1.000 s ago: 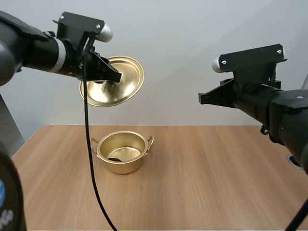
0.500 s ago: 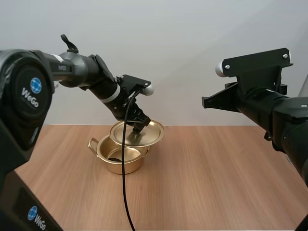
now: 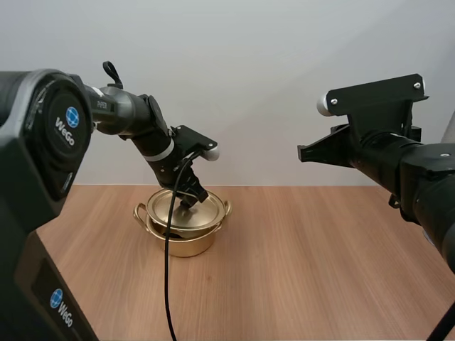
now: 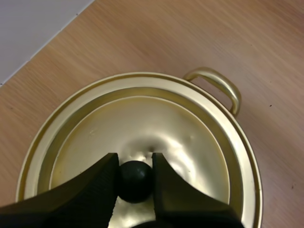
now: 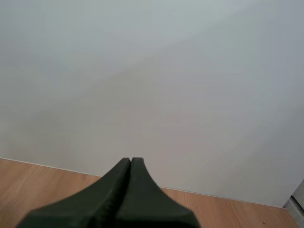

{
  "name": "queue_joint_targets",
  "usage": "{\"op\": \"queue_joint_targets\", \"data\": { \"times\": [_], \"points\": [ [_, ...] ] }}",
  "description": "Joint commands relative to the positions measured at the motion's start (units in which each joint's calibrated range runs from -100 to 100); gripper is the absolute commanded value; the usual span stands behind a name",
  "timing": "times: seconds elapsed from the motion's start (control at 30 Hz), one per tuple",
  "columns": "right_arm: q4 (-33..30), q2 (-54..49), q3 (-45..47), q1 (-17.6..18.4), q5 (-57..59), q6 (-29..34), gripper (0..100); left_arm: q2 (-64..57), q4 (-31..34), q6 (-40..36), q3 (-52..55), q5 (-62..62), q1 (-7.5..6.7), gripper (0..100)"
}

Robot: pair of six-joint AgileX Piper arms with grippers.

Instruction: Open the pot, put the car inside, and close it

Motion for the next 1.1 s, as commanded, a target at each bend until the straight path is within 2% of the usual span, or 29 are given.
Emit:
{"op": "queue_joint_targets", "data": {
  "times": [0.0,0.33,0.53,0.83,0.87,0.93,1.03,1.07],
  "points": [
    [0.0,0.1,0.0,0.0,-0.1,0.0,0,0.0,-0.1,0.0,0.1,-0.3,0.16,0],
    [-0.6,0.1,0.0,0.0,-0.1,0.0,0,1.6,-0.8,0.5,1.7,-1.0,2.15,0],
    [-0.6,0.1,0.0,0.0,-0.1,0.0,0,1.8,-9.3,6.3,6.2,-6.7,2.22,0],
    [-0.6,0.1,0.0,0.0,-0.1,0.0,0,1.8,-9.5,6.7,6.7,-6.0,2.22,1],
    [-0.6,0.1,0.0,0.0,-0.1,0.0,0,1.8,-9.5,6.7,6.7,-5.8,2.22,6],
    [-0.6,0.1,0.0,0.0,-0.1,0.0,0,1.8,-9.6,6.7,6.7,-5.0,2.22,27],
    [-0.6,0.1,0.0,0.0,-0.1,0.0,0,1.5,-10.4,6.0,6.7,-5.9,2.22,70],
    [-0.6,0.1,0.0,0.0,-0.1,0.0,0,1.0,-10.8,6.0,6.7,-6.1,2.22,94]
  ]
}}
